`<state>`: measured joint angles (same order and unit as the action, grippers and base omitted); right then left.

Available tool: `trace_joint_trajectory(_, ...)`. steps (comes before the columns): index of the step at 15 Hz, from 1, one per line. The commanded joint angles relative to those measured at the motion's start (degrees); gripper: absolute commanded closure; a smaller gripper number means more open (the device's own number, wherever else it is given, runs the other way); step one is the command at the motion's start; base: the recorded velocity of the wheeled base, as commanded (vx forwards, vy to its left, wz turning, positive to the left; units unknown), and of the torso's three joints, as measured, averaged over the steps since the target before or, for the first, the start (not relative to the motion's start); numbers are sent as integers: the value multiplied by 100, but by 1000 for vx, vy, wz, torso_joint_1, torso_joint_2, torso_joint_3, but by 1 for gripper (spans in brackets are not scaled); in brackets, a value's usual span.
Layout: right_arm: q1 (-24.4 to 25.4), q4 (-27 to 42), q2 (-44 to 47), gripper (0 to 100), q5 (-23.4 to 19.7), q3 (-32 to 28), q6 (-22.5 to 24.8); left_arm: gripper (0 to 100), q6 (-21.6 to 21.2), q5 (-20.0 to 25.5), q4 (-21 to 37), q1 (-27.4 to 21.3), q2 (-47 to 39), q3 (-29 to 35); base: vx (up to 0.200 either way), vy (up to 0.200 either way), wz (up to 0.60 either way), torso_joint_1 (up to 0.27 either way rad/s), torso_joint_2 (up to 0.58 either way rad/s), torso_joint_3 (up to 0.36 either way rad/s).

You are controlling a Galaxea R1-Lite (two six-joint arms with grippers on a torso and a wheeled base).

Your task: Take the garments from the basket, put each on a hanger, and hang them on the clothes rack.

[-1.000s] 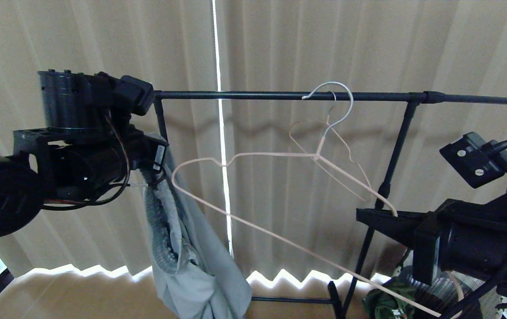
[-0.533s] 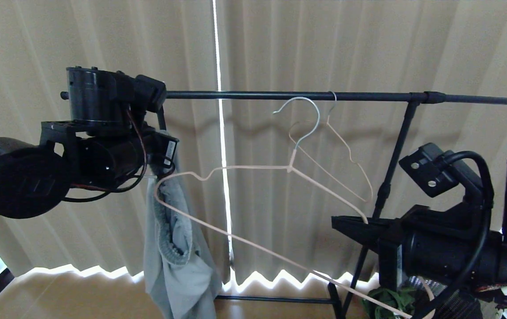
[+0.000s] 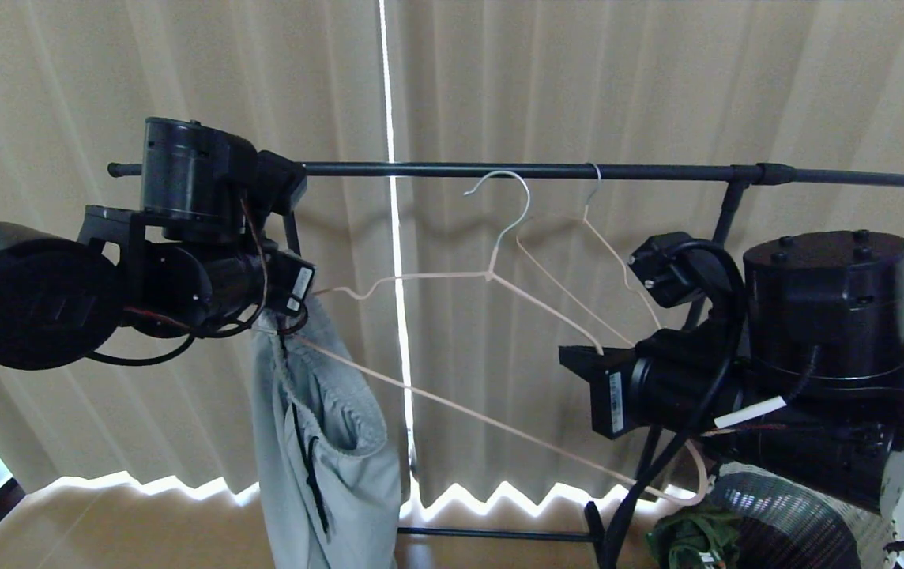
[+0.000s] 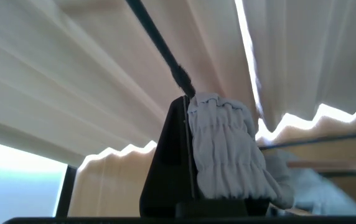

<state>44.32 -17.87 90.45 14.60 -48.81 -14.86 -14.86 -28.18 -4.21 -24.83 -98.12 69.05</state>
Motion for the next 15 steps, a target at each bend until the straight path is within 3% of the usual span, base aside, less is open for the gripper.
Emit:
trace_joint_trajectory(1,32,-15,245,100,-1,-181,-26,100,1,-3,7,-22,-5,56,0,0,0,0,0,0)
trace_joint_trajectory(6,586,-32,113,100,16,-76,-289,100,71,-12,7,5,-260,232,0,0,0,0,0,0)
trace_joint_trajectory(11,1105,-32,86,100,-28,73,-861,100,80,-12,7,5,-427,373,0,0,0,0,0,0)
trace_joint_trajectory(13,1157,-41,201,100,34,109,-931,100,80,-29,7,13,-462,460,0,0,0,0,0,0)
trace_joint_trajectory(15,1140,-41,350,100,376,73,-922,100,71,-302,7,13,-471,557,0,0,0,0,0,0)
